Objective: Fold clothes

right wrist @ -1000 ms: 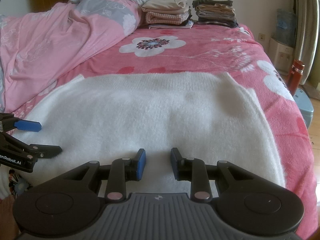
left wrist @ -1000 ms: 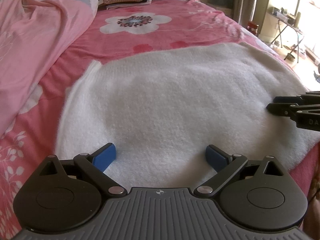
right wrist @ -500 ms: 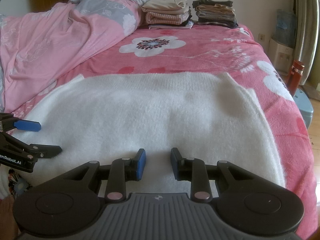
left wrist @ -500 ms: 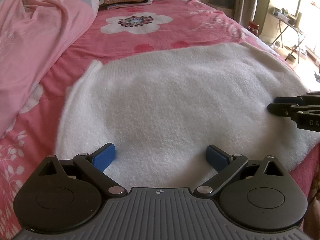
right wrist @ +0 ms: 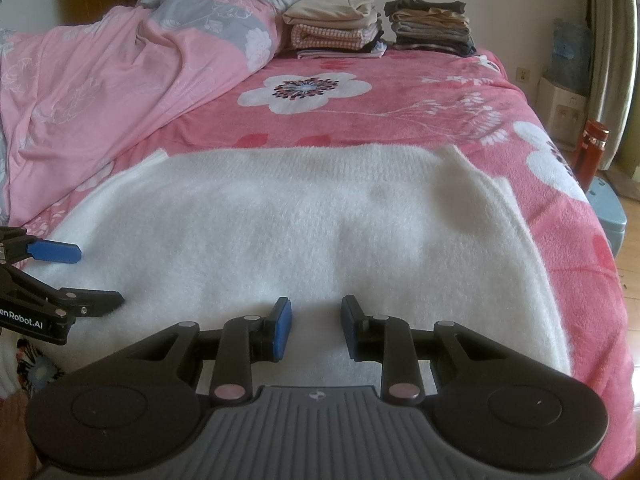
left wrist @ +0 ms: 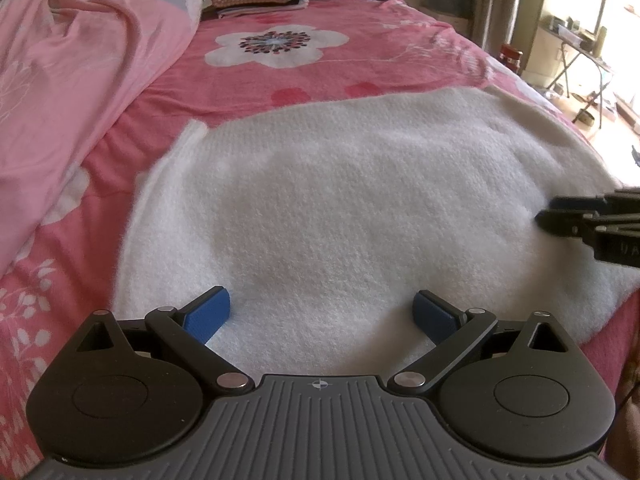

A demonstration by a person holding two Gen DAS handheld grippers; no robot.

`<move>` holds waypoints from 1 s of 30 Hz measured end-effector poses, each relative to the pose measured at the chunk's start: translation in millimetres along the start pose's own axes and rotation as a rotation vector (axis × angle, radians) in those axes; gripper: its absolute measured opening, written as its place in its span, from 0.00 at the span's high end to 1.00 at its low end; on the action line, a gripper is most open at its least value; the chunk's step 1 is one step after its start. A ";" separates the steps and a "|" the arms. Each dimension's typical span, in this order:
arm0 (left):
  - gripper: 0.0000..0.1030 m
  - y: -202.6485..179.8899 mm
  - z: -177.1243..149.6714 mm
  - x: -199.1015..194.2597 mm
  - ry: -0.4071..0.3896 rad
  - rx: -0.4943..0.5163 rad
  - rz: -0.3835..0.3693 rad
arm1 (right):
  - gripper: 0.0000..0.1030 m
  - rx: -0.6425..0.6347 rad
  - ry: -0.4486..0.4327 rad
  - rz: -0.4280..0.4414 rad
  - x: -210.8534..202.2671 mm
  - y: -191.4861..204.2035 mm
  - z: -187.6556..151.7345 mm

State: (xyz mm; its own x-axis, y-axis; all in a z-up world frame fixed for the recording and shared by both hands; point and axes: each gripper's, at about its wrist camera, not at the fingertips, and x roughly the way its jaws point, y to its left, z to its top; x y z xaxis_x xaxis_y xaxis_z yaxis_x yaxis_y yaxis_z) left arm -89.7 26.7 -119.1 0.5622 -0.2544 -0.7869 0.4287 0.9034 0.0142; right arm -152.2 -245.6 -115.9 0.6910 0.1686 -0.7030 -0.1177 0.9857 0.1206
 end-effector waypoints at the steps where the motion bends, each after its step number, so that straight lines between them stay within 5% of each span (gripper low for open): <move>1: 0.04 -0.1 0.3 -2.3 -0.011 -0.003 -0.004 | 0.71 0.000 0.000 0.000 0.0 0.0 -0.1; 13: 0.00 -6.7 -3.6 4.8 0.010 0.011 -0.036 | 0.71 -0.013 0.013 0.016 -0.2 -1.6 4.0; 30: 0.00 -5.0 -4.5 4.5 0.017 0.001 -0.042 | 0.58 -0.052 0.010 -0.004 -21.5 -0.2 1.6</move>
State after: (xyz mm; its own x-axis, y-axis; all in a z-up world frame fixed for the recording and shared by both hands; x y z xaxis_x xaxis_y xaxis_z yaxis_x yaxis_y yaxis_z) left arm -92.4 22.6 -125.5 0.5316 -0.2866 -0.7970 0.4522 0.8917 -0.0189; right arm -165.9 -249.4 -99.7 0.6843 0.1643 -0.7104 -0.1521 0.9850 0.0813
